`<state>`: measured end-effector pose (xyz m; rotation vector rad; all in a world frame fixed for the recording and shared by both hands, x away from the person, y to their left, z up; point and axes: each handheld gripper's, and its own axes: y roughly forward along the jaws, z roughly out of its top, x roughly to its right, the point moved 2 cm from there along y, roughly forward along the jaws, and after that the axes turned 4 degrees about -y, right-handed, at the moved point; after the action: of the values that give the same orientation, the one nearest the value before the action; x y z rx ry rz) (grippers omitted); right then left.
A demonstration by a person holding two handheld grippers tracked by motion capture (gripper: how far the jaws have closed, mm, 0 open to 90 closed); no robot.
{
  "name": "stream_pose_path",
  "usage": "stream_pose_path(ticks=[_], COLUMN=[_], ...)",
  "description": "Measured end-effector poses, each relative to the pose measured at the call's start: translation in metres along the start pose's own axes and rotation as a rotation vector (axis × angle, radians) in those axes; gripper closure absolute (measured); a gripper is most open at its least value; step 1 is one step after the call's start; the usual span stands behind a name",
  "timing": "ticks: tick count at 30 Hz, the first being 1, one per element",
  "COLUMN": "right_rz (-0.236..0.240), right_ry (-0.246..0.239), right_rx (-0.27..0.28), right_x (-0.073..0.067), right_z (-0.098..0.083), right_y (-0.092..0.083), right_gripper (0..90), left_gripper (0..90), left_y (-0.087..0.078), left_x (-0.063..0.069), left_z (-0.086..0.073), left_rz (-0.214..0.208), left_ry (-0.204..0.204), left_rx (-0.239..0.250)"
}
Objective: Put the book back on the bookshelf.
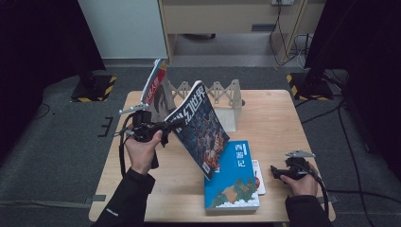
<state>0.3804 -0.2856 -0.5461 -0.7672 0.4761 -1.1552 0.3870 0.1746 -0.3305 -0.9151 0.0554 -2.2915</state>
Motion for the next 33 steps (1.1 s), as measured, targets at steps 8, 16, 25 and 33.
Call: stream_pose_path(ticks=[8,16,25,33], right_rz=[0.001,-0.004,-0.005,-0.004], right_ry=[0.008,0.009,0.012,0.009], right_rx=[0.027,0.062,0.063,0.063], right_x=[-0.002,-0.003,-0.003,-0.003], right_z=[-0.002,-0.005,-0.005,-0.005], right_y=[0.003,0.005,0.005,0.005], right_gripper=[5.5,2.0,2.0,2.0], left_gripper=[82.0,82.0,82.0,82.0], left_y=[-0.02,-0.033,-0.045,-0.044], left_x=[-0.006,-0.01,-0.01,-0.014], left_z=[0.013,0.029,0.048,0.059], left_rz=[0.076,0.16,0.264,0.339], left_ry=[0.023,0.067,0.13,0.168], left_rx=[0.038,0.066,0.093,0.099])
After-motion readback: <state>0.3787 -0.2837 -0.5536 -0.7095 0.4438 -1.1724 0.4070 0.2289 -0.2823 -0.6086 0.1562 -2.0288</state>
